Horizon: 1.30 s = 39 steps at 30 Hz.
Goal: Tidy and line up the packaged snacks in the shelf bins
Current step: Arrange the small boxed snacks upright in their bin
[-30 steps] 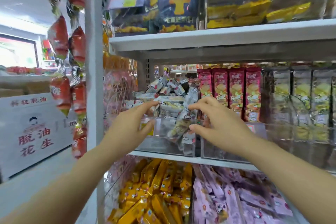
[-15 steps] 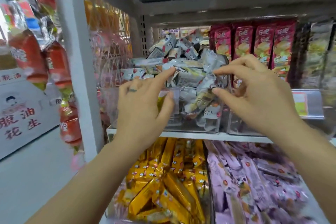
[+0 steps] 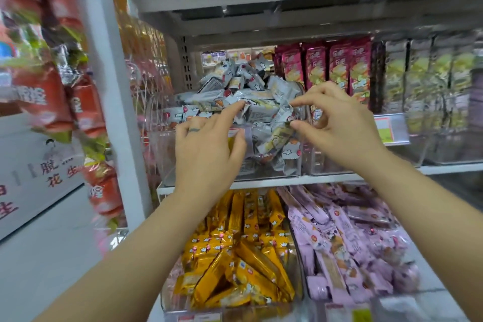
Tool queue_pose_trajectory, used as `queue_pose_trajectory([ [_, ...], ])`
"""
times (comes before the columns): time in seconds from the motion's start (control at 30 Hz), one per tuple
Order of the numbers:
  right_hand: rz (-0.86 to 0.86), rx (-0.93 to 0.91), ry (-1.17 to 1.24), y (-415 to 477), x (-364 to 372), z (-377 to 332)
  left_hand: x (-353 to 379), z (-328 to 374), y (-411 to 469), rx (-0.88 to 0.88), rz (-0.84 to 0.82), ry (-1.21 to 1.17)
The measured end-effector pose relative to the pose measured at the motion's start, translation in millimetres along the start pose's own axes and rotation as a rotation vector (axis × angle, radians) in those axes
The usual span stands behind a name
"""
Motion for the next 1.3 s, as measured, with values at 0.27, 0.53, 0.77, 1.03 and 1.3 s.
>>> queue_pose_trajectory([
  [0.27, -0.034, -0.012, -0.082, 11.1, -6.8, -27.9, -7.1, -10.4, 4.2, 0.125, -0.098, -0.037],
  [0.53, -0.535, -0.106, -0.077, 53.4, 43.4, -71.2, -30.5, -53.3, 19.4, 0.185, -0.151, 0.014],
  [0.77, -0.619, -0.184, -0.237, 79.3, 55.4, -75.0, -31.9, -65.0, 39.8, 0.167, -0.298, -0.018],
  [1.03, -0.270, -0.132, 0.027, 104.7, 18.5, -58.8, -4.4, -46.0, 78.9, 0.203, -0.517, -0.170],
  [1.3, -0.069, 0.002, 0.460, 100.7, -5.1, -19.2, 10.8, -22.4, 101.2, 0.234, -0.589, -0.197],
])
Point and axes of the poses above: each hand's wrist, its own y-axis towards the middle knuckle, its own x-axis out of the palm, z = x × y, the point moved 9 cm from there along y, towards the middle knuckle, and after that the axes turned 8 degrees about -z, right-handed, at the moved point
